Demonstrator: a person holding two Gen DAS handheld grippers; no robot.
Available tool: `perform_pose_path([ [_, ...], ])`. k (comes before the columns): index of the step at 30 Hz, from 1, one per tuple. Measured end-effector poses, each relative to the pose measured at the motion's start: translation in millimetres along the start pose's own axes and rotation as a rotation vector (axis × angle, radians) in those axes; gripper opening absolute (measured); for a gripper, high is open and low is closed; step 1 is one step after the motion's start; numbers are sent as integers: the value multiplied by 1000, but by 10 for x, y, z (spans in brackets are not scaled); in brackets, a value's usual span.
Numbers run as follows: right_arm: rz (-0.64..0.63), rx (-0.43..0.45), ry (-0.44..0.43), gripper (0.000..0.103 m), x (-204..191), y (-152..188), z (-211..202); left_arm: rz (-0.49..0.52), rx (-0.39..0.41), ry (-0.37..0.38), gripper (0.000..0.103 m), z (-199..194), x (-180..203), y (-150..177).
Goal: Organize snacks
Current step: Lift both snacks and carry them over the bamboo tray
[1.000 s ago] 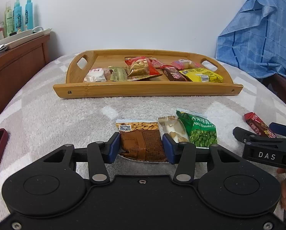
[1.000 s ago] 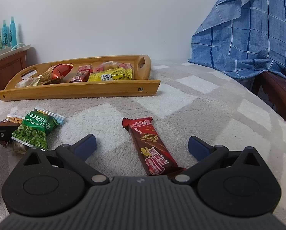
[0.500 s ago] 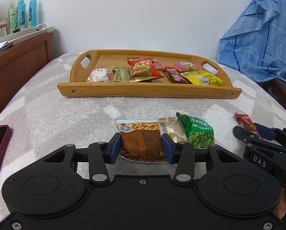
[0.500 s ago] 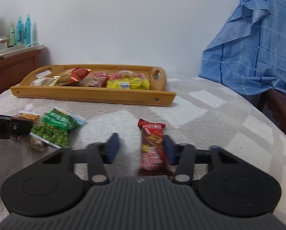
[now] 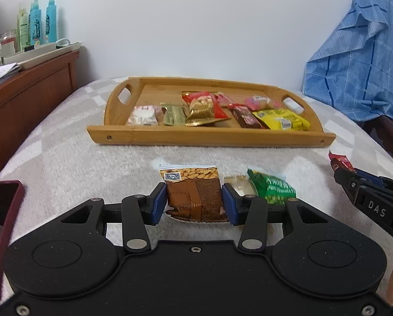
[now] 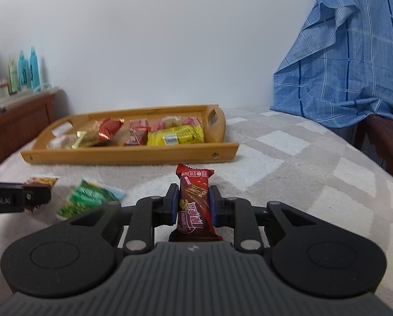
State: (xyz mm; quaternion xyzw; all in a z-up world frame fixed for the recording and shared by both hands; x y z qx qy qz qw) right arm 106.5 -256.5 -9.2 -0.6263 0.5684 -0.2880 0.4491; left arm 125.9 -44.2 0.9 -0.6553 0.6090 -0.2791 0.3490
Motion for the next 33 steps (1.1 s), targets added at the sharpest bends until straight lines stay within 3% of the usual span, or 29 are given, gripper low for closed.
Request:
perform_pose_path([
  [11, 53, 56, -62, 27, -79, -310, -26, -9, 37, -13, 43, -29, -131, -298],
  [19, 107, 95, -127, 27, -150, -888, 100, -27, 95, 14, 43, 26, -165, -783],
  [25, 78, 136, -128, 27, -148, -1297, 394, -27, 136, 27, 43, 154, -125, -1184],
  [33, 96, 94, -141, 27, -3, -1428, 909, -30, 125, 37, 43, 523, -28, -1520],
])
Point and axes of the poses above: each gripper's, at about its wrist camera, not at the fingertips, and z roughly the way its jaws point, x to its right, y to its underside, the point moved 6 cm from there along z, roughly the way its jaws point, and after that the axes turned 12 degrees about -y, right-handed, at the moved point
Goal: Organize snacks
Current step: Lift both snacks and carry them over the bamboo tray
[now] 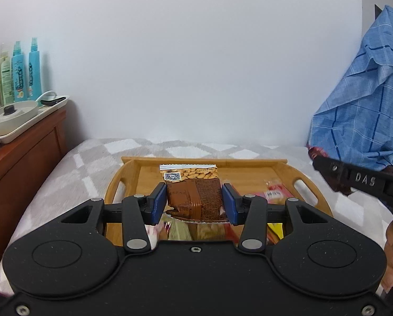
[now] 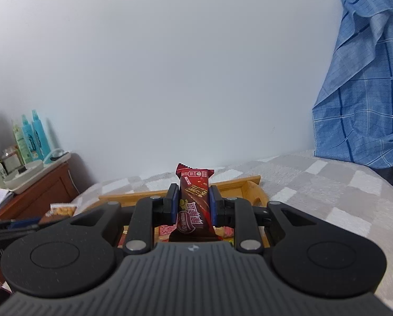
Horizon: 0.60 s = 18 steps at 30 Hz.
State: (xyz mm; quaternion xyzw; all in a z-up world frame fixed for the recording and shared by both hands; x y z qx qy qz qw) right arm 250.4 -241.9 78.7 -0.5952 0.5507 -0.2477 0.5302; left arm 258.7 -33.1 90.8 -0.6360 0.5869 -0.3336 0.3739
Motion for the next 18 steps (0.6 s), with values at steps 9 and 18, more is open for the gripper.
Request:
perform_pose_path([
  [9, -17, -68, -17, 27, 151, -105, 462, -61, -66, -2, 43, 598, 1, -168],
  [18, 45, -129, -41, 27, 354, -111, 883, -95, -148, -15, 43, 1147, 12, -159],
])
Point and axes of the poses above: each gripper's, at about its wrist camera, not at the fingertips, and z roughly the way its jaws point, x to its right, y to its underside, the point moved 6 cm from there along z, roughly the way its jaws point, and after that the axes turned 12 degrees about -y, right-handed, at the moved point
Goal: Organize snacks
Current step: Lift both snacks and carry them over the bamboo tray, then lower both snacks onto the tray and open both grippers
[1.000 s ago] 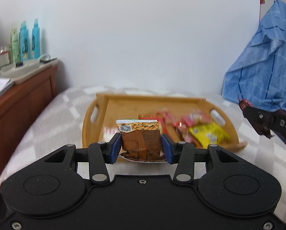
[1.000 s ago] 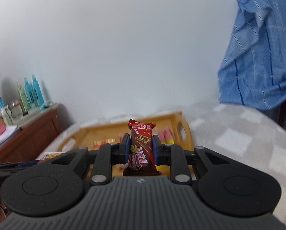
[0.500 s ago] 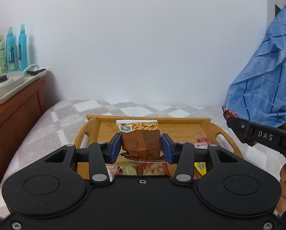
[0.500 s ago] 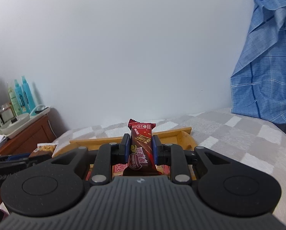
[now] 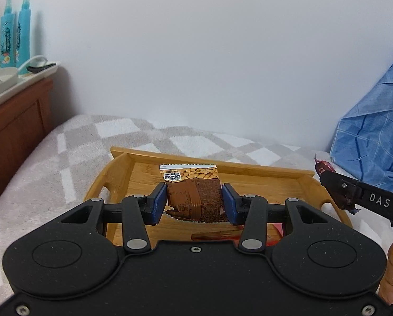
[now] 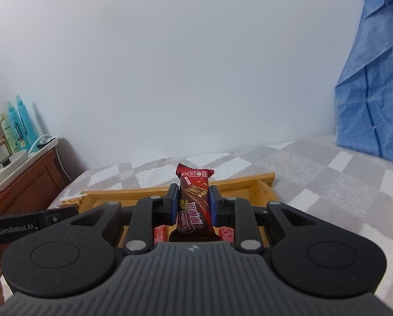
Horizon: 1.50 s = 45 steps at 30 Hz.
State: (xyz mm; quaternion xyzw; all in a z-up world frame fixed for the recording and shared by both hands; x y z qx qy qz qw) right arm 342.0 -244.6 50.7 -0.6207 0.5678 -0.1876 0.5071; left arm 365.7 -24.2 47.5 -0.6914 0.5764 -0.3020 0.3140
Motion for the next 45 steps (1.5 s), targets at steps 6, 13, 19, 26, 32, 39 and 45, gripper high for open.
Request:
perform_pose_path([
  [6, 28, -45, -29, 27, 113, 16, 268, 5, -48, 15, 43, 276, 96, 35],
  [13, 14, -102, -36, 27, 206, 81, 483, 15, -71, 0, 43, 502, 126, 82],
  [19, 33, -123, -50, 27, 260, 108, 586, 28, -89, -9, 43, 595, 145, 129],
  [26, 25, -146, -47, 28, 276, 176, 729, 44, -99, -19, 43, 656, 150, 173],
  [32, 23, -160, -38, 28, 281, 200, 789, 58, -101, -23, 43, 690, 170, 206],
  [39, 55, -173, -41, 28, 313, 219, 846, 79, -105, -30, 43, 718, 216, 251],
  [45, 94, -194, -45, 28, 365, 234, 867, 96, -99, -35, 44, 720, 255, 270],
])
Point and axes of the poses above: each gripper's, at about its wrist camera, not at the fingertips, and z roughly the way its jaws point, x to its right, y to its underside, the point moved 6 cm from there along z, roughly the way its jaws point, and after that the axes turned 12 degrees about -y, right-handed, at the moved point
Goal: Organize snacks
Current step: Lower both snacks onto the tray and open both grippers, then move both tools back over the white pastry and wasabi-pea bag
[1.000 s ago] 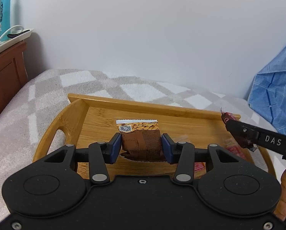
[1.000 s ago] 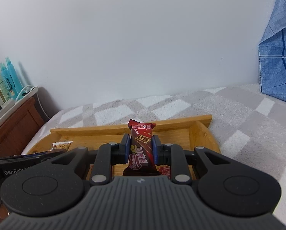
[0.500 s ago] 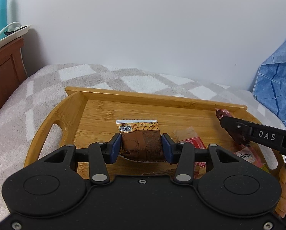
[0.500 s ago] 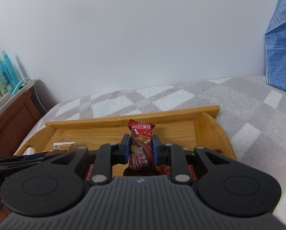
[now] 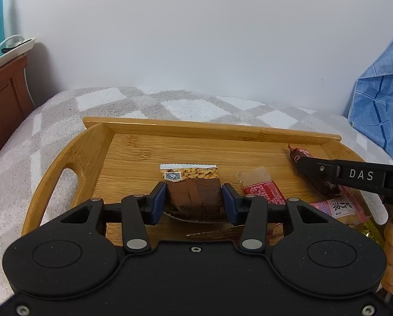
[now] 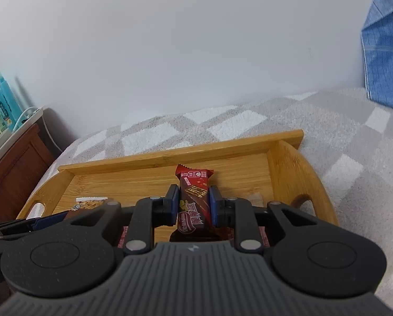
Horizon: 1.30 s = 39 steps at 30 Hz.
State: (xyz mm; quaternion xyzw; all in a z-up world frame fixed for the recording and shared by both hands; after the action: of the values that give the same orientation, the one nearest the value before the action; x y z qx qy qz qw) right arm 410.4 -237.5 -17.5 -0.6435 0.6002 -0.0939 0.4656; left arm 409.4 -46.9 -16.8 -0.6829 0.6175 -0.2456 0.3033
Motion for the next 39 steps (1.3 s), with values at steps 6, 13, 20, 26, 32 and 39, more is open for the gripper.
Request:
perform_pose_path([
  [6, 1, -3, -1, 31, 0, 4, 11, 6, 0, -6, 44, 0, 15, 1],
  [13, -4, -2, -4, 38, -13, 0, 1, 6, -4, -8, 45, -4, 9, -1],
  [20, -79, 1, -14, 73, -189, -21, -99, 31, 60, -16, 76, -248, -23, -40],
  [26, -156, 16, -4, 86, -401, -34, -341, 67, 103, -16, 87, -582, -31, -44],
  [32, -185, 52, 30, 89, -512, 17, -710, 76, 98, -7, 90, -901, -45, 106],
  [39, -173, 82, 64, 93, -595, 283, -1083, 83, 98, -5, 93, -1240, -89, 330],
])
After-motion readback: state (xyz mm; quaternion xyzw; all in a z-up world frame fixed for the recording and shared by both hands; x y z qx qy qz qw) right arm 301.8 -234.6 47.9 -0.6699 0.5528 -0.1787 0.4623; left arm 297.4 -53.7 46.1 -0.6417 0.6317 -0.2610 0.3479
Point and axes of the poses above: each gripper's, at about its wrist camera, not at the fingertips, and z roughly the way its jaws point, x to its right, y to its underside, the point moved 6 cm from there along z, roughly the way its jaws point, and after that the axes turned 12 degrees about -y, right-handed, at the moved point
